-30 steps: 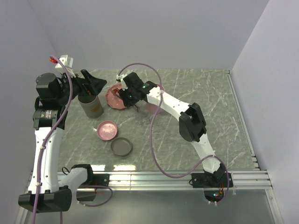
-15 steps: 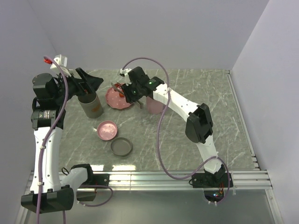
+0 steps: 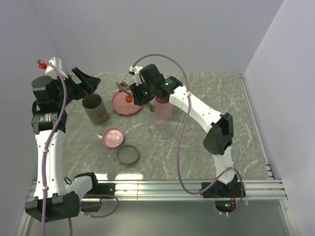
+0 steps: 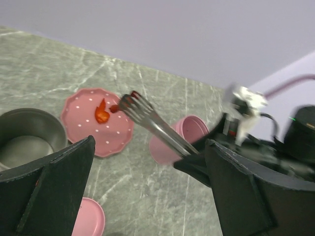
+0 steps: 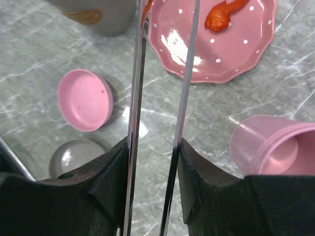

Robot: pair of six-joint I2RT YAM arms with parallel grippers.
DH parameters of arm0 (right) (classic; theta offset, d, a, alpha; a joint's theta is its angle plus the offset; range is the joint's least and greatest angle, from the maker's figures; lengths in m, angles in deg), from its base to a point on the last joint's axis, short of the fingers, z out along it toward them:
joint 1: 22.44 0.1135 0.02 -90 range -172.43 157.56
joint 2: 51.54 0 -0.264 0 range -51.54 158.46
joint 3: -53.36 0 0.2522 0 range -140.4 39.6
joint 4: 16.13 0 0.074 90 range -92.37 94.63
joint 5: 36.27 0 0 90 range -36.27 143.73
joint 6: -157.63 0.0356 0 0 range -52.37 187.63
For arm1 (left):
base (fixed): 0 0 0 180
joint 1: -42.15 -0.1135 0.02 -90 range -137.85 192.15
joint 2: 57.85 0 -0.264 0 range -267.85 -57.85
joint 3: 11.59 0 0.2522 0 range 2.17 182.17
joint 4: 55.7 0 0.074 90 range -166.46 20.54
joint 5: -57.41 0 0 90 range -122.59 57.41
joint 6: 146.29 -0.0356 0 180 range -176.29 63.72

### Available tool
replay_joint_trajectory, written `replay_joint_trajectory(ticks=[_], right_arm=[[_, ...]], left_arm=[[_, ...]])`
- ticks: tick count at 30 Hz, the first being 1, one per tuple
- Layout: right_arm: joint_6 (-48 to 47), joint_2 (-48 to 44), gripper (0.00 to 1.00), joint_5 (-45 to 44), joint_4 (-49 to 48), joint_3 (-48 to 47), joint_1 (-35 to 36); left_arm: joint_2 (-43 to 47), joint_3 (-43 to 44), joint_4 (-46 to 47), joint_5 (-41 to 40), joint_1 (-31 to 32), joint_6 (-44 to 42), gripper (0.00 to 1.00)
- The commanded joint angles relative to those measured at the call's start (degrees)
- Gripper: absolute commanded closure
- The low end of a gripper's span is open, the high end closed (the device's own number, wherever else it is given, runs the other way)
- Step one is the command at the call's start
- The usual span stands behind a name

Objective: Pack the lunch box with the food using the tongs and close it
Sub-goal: Place the food into the lunch box

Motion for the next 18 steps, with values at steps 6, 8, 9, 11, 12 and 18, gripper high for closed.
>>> replay_joint_trajectory(ticks=[6, 8, 9, 11, 12, 18], right_arm=[[-0.8, -5.9, 0.64, 1.9, 2.3, -5.2, 1.4], [-1.1, -6.3, 0.63, 1.7, 2.1, -5.4, 2.7], [-1.4, -6.3, 0.64, 1.5, 2.2, -6.0, 3.1], [-1.6, -6.2, 0.64, 0.7, 1.9, -6.9, 4.8], [-2.0, -6.0, 0.64, -0.1, 1.7, -7.3, 5.5], [-2.7, -3.8, 0.64, -2.1, 1.0, -11.2, 9.1]], left_arm=[[-1.4, 2.0, 1.3, -2.0, -3.5, 4.8, 0.01], [-1.5, 1.8, 1.7, -0.8, -4.7, 5.2, 0.01], [-1.6, 1.9, 1.7, -0.7, -5.1, 5.0, 0.01], [-1.6, 2.2, 1.5, -1.0, -6.3, 4.8, 0.01], [-1.6, 2.4, 1.4, -0.9, -6.8, 4.7, 0.01], [-2.3, 2.7, 1.7, 2.7, -11.7, 5.5, 0.01]])
